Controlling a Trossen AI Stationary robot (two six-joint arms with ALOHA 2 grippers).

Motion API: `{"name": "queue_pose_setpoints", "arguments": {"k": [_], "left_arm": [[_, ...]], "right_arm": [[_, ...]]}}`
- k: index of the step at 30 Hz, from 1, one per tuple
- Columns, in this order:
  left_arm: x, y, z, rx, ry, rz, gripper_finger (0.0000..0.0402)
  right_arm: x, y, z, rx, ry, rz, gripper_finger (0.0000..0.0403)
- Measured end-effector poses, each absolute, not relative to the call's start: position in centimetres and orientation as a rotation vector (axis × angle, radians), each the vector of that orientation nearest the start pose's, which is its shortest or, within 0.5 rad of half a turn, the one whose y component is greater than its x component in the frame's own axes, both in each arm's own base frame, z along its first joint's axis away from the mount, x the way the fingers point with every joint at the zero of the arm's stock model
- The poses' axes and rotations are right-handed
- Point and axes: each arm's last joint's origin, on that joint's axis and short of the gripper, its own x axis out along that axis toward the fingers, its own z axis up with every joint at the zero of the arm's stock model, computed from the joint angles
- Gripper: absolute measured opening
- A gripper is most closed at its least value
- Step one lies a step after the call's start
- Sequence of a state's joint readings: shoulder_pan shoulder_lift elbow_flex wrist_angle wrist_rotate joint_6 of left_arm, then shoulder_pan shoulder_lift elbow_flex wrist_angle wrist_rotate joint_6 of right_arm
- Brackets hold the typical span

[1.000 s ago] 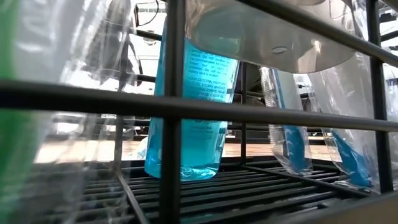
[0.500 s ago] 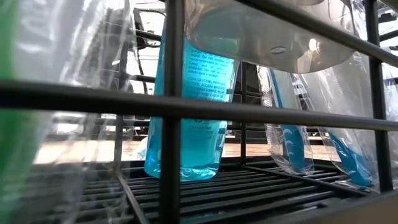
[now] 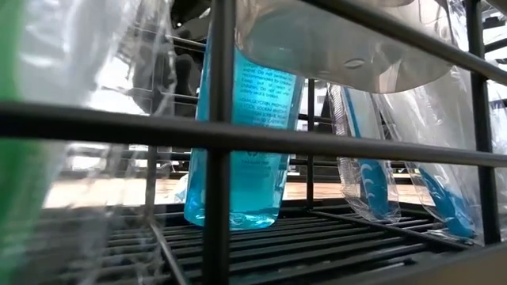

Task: Pick & Place toothbrushing station
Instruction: Put the blue mouthwash into the black wire organizer

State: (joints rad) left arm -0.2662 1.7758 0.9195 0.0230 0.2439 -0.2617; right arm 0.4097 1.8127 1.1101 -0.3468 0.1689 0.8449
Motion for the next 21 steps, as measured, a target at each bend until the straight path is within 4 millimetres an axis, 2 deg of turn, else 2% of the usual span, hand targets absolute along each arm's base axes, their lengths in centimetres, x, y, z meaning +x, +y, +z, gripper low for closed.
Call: {"name": "queue_pose_setpoints", "arguments": {"k": [6,16,21], "left_arm": [[33.7,-10.4,13.7,-0.195,0.911,-0.371,0.0],[35.9,-10.5,11.7,-0.127,0.933,-0.287,0.0],[36.6,-9.8,11.8,-0.107,0.9,-0.186,0.0]], "right_arm": [[30.9,14.3,17.3,0.539,0.931,-0.314,0.0194],[30.2,14.6,17.7,0.565,0.905,-0.34,0.0174],[29.7,15.0,17.5,0.537,0.934,-0.346,0.0172]]}}
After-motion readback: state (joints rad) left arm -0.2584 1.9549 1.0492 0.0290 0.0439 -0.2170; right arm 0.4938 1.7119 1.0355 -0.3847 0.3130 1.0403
